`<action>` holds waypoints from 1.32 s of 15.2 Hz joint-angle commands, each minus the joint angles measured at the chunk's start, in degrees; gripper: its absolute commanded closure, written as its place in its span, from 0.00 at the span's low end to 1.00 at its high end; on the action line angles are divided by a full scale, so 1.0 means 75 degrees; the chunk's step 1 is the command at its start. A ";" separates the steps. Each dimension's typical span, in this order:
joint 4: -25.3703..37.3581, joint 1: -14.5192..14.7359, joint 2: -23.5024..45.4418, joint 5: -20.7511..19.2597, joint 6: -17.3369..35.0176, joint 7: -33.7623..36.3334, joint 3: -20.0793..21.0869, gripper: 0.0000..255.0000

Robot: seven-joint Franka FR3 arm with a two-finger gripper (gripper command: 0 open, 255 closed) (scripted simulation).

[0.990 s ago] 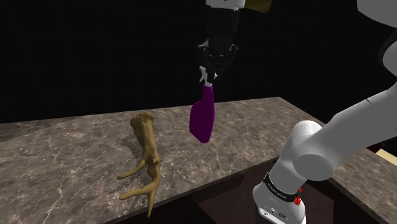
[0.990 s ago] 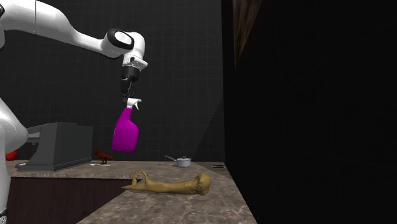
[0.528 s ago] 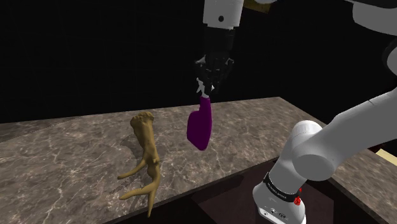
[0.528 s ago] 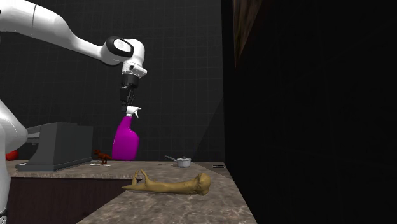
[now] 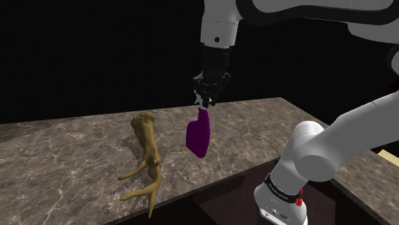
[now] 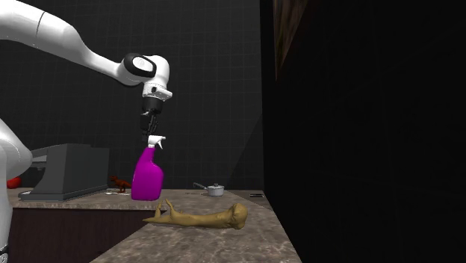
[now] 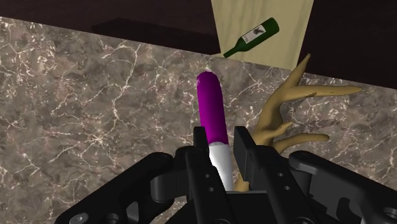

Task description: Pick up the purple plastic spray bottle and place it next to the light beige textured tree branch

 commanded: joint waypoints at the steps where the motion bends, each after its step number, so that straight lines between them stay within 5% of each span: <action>1: -0.0224 0.0009 -0.0026 0.0016 0.0203 -0.0012 0.0016 1.00; 20: -0.2077 0.0079 0.0096 0.0178 0.2179 -0.0065 0.0247 1.00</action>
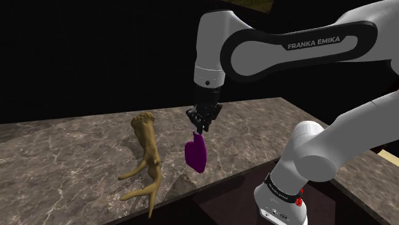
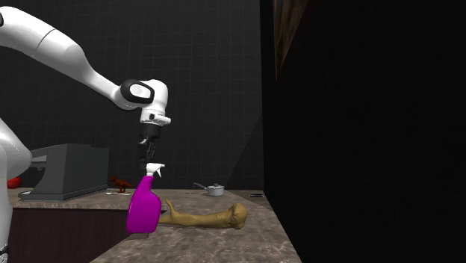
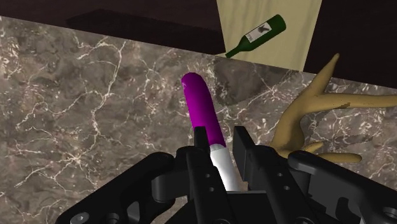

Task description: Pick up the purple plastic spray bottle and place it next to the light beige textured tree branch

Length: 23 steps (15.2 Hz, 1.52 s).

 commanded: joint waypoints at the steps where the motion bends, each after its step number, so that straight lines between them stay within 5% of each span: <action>1: -0.0150 0.0000 0.0069 0.0011 0.0224 -0.0003 0.0029 1.00; 11: -0.0376 0.0006 0.0152 0.0032 0.0532 -0.0004 0.0072 1.00; 12: -0.0376 0.0006 0.0152 0.0032 0.0532 -0.0004 0.0072 0.00; 17: -0.0376 0.0006 0.0152 0.0032 0.0532 -0.0005 0.0072 0.00; 23: 0.0529 -0.0045 0.0060 -0.0068 -0.0463 0.0013 -0.0052 0.00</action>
